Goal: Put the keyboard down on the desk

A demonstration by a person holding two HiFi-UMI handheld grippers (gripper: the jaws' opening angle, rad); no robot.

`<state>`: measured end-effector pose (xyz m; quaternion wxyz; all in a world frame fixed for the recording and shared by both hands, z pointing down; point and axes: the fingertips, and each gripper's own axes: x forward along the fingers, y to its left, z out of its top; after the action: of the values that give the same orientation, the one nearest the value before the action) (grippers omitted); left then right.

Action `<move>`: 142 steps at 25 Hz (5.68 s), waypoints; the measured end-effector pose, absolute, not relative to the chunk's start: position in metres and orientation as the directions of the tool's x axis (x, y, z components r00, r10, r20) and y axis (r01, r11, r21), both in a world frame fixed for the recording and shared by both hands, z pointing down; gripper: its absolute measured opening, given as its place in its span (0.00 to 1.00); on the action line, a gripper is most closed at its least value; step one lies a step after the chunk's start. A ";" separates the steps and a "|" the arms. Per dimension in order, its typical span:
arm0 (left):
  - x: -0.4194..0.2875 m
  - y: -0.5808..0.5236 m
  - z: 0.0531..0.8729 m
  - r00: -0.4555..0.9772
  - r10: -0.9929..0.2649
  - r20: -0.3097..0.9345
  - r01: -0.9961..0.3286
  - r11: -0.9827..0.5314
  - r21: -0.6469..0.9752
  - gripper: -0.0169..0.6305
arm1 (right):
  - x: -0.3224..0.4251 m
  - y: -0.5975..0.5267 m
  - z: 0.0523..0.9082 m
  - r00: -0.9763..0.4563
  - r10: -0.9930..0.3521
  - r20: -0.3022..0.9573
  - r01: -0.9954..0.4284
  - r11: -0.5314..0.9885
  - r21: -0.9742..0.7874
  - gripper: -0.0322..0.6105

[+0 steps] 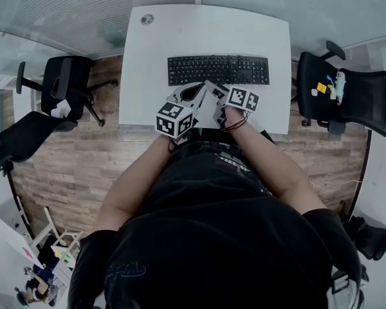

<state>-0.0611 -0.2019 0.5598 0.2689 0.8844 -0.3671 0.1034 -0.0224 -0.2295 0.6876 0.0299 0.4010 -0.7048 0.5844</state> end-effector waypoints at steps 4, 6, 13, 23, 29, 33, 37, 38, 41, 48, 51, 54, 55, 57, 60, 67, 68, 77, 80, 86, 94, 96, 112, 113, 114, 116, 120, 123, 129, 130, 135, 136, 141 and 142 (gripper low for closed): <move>-0.064 -0.204 0.549 0.706 -0.609 0.360 -0.707 -0.593 0.384 0.05 | -0.026 -0.236 0.652 -0.677 -0.560 0.478 -0.643 0.134 -0.754 0.46; -0.065 -0.206 0.542 0.703 -0.620 0.349 -0.711 -0.598 0.369 0.05 | -0.027 -0.239 0.632 -0.679 -0.579 0.452 -0.656 0.201 -0.728 0.41; -0.078 -0.208 0.529 0.686 -0.645 0.336 -0.728 -0.602 0.329 0.05 | -0.036 -0.244 0.570 -0.653 -0.662 0.367 -0.735 0.437 -0.519 0.21; -0.085 -0.208 0.531 0.673 -0.655 0.344 -0.740 -0.603 0.298 0.05 | -0.056 -0.229 0.538 -0.658 -0.689 0.305 -0.751 0.572 -0.328 0.09; -0.084 -0.207 0.530 0.672 -0.657 0.341 -0.741 -0.599 0.305 0.05 | -0.052 -0.223 0.535 -0.645 -0.694 0.319 -0.763 0.572 -0.301 0.09; -0.077 -0.201 0.531 0.669 -0.668 0.326 -0.742 -0.583 0.331 0.05 | -0.040 -0.213 0.536 -0.644 -0.693 0.325 -0.764 0.560 -0.321 0.09; -0.070 -0.197 0.529 0.669 -0.672 0.319 -0.743 -0.584 0.327 0.05 | -0.029 -0.210 0.534 -0.640 -0.707 0.300 -0.765 0.552 -0.331 0.09; -0.069 -0.196 0.528 0.665 -0.674 0.321 -0.746 -0.584 0.319 0.05 | -0.029 -0.209 0.532 -0.644 -0.706 0.294 -0.762 0.559 -0.327 0.09; -0.061 -0.195 0.521 0.659 -0.683 0.316 -0.752 -0.597 0.280 0.05 | -0.028 -0.207 0.525 -0.658 -0.703 0.269 -0.750 0.583 -0.313 0.09; -0.026 -0.181 0.515 0.643 -0.704 0.303 -0.766 -0.577 0.283 0.05 | 0.007 -0.189 0.519 -0.678 -0.689 0.257 -0.731 0.592 -0.339 0.09; 0.004 -0.170 0.519 0.651 -0.691 0.315 -0.759 -0.585 0.286 0.05 | 0.035 -0.178 0.520 -0.676 -0.691 0.255 -0.731 0.585 -0.353 0.09; 0.030 -0.157 0.521 0.651 -0.690 0.317 -0.759 -0.583 0.289 0.05 | 0.063 -0.165 0.522 -0.675 -0.692 0.256 -0.732 0.582 -0.355 0.09; 0.036 -0.154 0.521 0.648 -0.692 0.317 -0.762 -0.581 0.288 0.05 | 0.071 -0.161 0.522 -0.675 -0.692 0.255 -0.731 0.584 -0.352 0.09; 0.049 -0.147 0.522 0.638 -0.700 0.321 -0.770 -0.571 0.285 0.05 | 0.086 -0.153 0.522 -0.678 -0.691 0.251 -0.730 0.592 -0.343 0.09; 0.063 -0.135 0.525 0.616 -0.714 0.332 -0.787 -0.552 0.274 0.05 | 0.101 -0.141 0.521 -0.692 -0.679 0.245 -0.718 0.616 -0.322 0.09; 0.090 -0.100 0.527 0.571 -0.755 0.322 -0.820 -0.506 0.267 0.05 | 0.125 -0.106 0.523 -0.737 -0.632 0.240 -0.675 0.676 -0.295 0.09; 0.092 -0.095 0.527 0.563 -0.761 0.321 -0.825 -0.498 0.268 0.05 | 0.128 -0.100 0.523 -0.743 -0.625 0.239 -0.669 0.683 -0.294 0.09; 0.112 -0.050 0.526 0.514 -0.806 0.294 -0.855 -0.453 0.254 0.05 | 0.144 -0.057 0.522 -0.786 -0.573 0.231 -0.617 0.737 -0.275 0.09; 0.113 -0.038 0.517 0.496 -0.824 0.272 -0.865 -0.443 0.235 0.05 | 0.146 -0.045 0.516 -0.797 -0.563 0.221 -0.604 0.751 -0.267 0.09; 0.111 -0.012 0.495 0.459 -0.857 0.235 -0.887 -0.428 0.170 0.05 | 0.143 -0.016 0.496 -0.820 -0.542 0.183 -0.571 0.788 -0.230 0.09; 0.106 0.018 0.472 0.453 -0.867 0.207 -0.892 -0.444 0.087 0.05 | 0.136 0.015 0.466 -0.831 -0.540 0.132 -0.556 0.812 -0.177 0.09; 0.103 0.023 0.468 0.454 -0.868 0.200 -0.891 -0.447 0.079 0.05 | 0.135 0.019 0.461 -0.826 -0.549 0.126 -0.563 0.810 -0.165 0.09; 0.044 0.087 0.460 0.515 -0.829 0.216 -0.857 -0.505 0.102 0.05 | 0.082 0.084 0.446 -0.785 -0.606 0.130 -0.620 0.769 -0.154 0.09; 0.041 0.092 0.459 0.520 -0.827 0.212 -0.854 -0.510 0.102 0.05 | 0.079 0.089 0.445 -0.781 -0.611 0.128 -0.624 0.766 -0.155 0.09; 0.039 0.096 0.458 0.525 -0.825 0.207 -0.851 -0.516 0.102 0.05 | 0.076 0.093 0.444 -0.778 -0.615 0.126 -0.628 0.763 -0.156 0.09; 0.033 0.104 0.454 0.536 -0.820 0.199 -0.844 -0.527 0.101 0.05 | 0.071 0.100 0.442 -0.772 -0.623 0.124 -0.635 0.757 -0.155 0.09; 0.024 0.118 0.453 0.553 -0.810 0.195 -0.833 -0.545 0.101 0.05 | 0.060 0.117 0.443 -0.765 -0.632 0.122 -0.644 0.751 -0.146 0.09; 0.016 0.129 0.454 0.564 -0.802 0.198 -0.825 -0.554 0.106 0.05 | 0.052 0.129 0.442 -0.759 -0.640 0.119 -0.652 0.745 -0.142 0.09; 0.001 0.144 0.449 0.587 -0.787 0.190 -0.809 -0.578 0.103 0.05 | 0.037 0.144 0.435 -0.739 -0.665 0.104 -0.673 0.727 -0.134 0.09; -0.002 0.147 0.449 0.591 -0.784 0.190 -0.806 -0.583 0.102 0.05 | 0.035 0.147 0.435 -0.735 -0.670 0.103 -0.677 0.723 -0.135 0.09; -0.014 0.161 0.449 0.609 -0.770 0.189 -0.792 -0.601 0.107 0.05 | 0.021 0.162 0.434 -0.718 -0.690 0.097 -0.696 0.706 -0.132 0.09; -0.016 0.164 0.450 0.611 -0.769 0.189 -0.791 -0.602 0.110 0.05 | 0.019 0.165 0.434 -0.714 -0.694 0.093 -0.700 0.702 -0.132 0.09; -0.024 0.172 0.453 0.608 -0.771 0.191 -0.794 -0.595 0.126 0.05 | 0.010 0.175 0.430 -0.711 -0.699 0.080 -0.703 0.702 -0.115 0.09; -0.025 0.172 0.453 0.607 -0.771 0.191 -0.794 -0.594 0.127 0.05 | 0.009 0.177 0.430 -0.709 -0.700 0.082 -0.705 0.701 -0.111 0.09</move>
<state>-0.0252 0.1725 0.4530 0.0998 0.8909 -0.4392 0.0577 0.0094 0.1768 0.4301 0.0165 0.3810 -0.9220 0.0672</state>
